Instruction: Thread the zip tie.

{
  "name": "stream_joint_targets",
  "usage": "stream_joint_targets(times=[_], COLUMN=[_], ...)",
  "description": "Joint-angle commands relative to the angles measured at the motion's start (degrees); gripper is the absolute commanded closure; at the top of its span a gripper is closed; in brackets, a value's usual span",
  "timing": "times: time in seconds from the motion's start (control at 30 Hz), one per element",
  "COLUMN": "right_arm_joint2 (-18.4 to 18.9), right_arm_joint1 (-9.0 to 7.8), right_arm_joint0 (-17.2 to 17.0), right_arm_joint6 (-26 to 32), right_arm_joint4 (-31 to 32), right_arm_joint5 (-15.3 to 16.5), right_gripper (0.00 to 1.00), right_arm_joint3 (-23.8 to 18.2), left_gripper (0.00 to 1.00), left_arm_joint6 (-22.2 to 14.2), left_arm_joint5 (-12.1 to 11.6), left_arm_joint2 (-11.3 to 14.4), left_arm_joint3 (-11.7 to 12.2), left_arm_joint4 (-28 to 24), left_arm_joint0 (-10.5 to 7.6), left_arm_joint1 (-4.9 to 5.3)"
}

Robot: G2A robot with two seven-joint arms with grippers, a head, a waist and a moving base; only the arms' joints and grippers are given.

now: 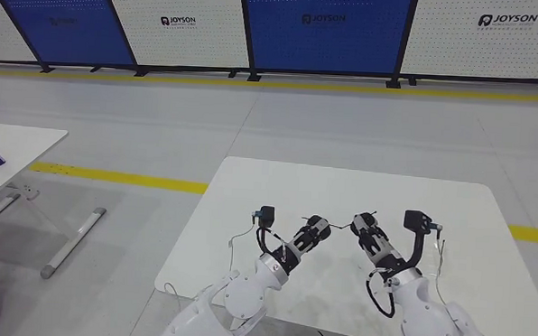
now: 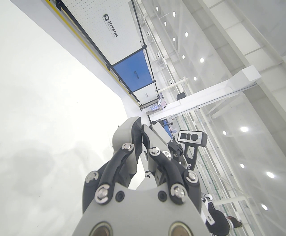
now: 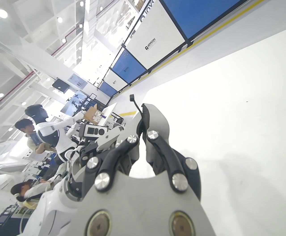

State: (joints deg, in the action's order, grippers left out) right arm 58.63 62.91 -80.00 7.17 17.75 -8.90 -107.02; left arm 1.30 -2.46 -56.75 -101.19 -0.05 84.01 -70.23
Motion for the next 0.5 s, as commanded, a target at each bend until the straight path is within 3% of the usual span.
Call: stream_joint_targets(times=[0.0,0.2,0.47], right_arm_joint2=[-0.04,1.12,1.21], right_arm_joint1=[0.17,0.57,1.00], right_arm_joint0=[0.03,-1.00,-1.14], right_arm_joint6=[-0.04,-2.07,-0.64], right_arm_joint4=[0.06,0.00,1.79], right_arm_joint5=[0.10,0.11,-0.04], right_gripper=[1.00,1.00,1.00], right_arm_joint3=[0.03,-0.65,-0.57], left_gripper=[1.00,1.00,1.00], left_arm_joint6=[0.00,0.00,0.00], left_arm_joint5=[0.00,0.00,0.00], left_arm_joint2=[0.00,0.00,0.00], left_arm_joint3=[0.00,0.00,0.00], left_arm_joint4=[0.00,0.00,0.00], left_arm_joint0=[0.00,0.00,0.00], left_arm_joint1=[0.00,0.00,0.00])
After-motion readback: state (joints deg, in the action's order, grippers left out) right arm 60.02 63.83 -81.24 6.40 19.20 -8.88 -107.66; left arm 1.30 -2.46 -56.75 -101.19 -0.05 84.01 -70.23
